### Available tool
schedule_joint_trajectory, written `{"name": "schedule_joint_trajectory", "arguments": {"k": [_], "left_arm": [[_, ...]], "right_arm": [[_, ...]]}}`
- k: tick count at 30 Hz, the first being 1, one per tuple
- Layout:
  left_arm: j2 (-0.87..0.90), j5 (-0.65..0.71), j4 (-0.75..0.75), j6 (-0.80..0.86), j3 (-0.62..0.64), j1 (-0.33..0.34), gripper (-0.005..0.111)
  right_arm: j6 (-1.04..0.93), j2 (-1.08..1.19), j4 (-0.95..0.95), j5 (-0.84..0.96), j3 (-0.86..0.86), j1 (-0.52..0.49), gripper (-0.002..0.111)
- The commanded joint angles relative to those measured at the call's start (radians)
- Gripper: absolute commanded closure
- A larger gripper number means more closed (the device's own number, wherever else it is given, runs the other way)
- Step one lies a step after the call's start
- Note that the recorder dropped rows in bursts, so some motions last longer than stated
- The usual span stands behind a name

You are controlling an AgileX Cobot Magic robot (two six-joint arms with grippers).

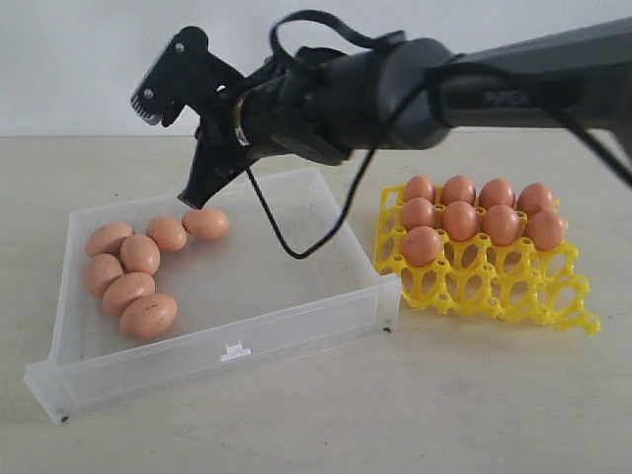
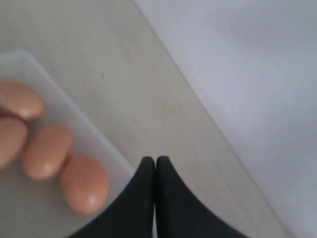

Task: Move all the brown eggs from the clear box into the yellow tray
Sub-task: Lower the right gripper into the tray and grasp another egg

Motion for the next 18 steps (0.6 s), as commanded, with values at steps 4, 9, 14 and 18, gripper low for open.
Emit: {"name": "schedule_joint_trajectory", "arguments": {"k": [4,9,14,18], "left_arm": [[-0.003,0.0,-0.008,0.001,-0.003,0.0,0.111],[-0.003,0.0,-0.008,0.001,-0.003,0.0,0.111],[-0.003,0.0,-0.008,0.001,-0.003,0.0,0.111],[-0.003,0.0,-0.008,0.001,-0.003,0.0,0.111]], "right_arm": [[-0.676,0.188,0.633,0.806,-0.452,0.008,0.109],[-0.741,0.293,0.74,0.841,-0.658,0.008,0.107],[-0.813,0.369,0.756,0.823,-0.682,0.008,0.082],[-0.813,0.408,0.735,0.794,-0.682,0.008,0.052]]}}
